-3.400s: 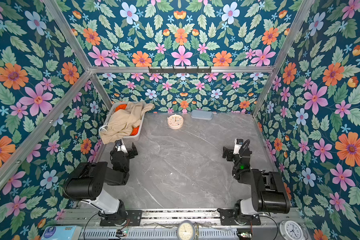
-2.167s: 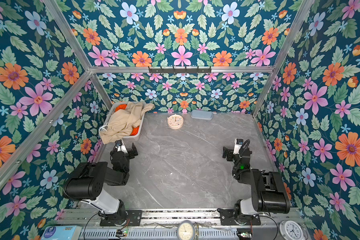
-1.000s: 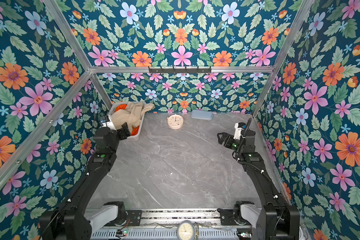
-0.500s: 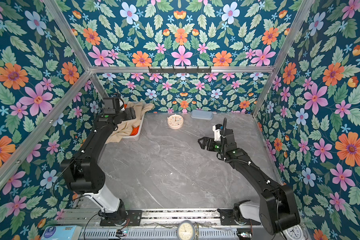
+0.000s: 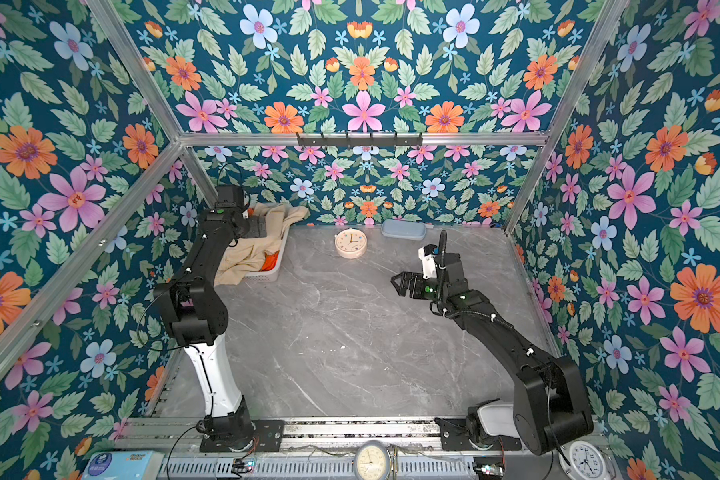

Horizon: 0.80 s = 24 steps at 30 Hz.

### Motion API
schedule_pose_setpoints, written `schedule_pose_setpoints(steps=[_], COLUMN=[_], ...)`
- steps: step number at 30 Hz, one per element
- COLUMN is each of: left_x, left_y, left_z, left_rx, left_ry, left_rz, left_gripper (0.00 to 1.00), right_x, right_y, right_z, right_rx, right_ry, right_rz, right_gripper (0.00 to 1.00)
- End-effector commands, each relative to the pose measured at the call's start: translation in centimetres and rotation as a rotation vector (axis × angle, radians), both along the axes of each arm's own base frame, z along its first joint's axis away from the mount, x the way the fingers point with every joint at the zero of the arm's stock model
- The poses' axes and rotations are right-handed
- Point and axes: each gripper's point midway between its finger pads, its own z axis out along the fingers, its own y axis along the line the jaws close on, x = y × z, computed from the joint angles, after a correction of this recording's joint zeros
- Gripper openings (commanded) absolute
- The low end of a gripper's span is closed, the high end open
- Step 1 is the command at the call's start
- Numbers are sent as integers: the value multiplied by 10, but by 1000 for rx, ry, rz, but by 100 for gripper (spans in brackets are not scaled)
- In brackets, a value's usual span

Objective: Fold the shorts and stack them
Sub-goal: 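Reach the left gripper into the basket while the right arm moves forward, then grasp the beige shorts with the left gripper and lift them out of the basket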

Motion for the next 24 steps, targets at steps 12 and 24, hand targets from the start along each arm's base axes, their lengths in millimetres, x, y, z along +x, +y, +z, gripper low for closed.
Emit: schedule_pose_setpoints(steps=[12, 24], left_x=[19, 2], left_y=[26, -22], left_z=[-42, 139], left_rx=[-130, -261], left_ry=[7, -409], left_rz=[62, -156], left_gripper=[67, 0], right_x=[7, 14], right_y=[5, 8], right_z=[3, 34], right_rx=[0, 76], right_ry=[-1, -62], right_rz=[17, -12], right_gripper=[99, 99])
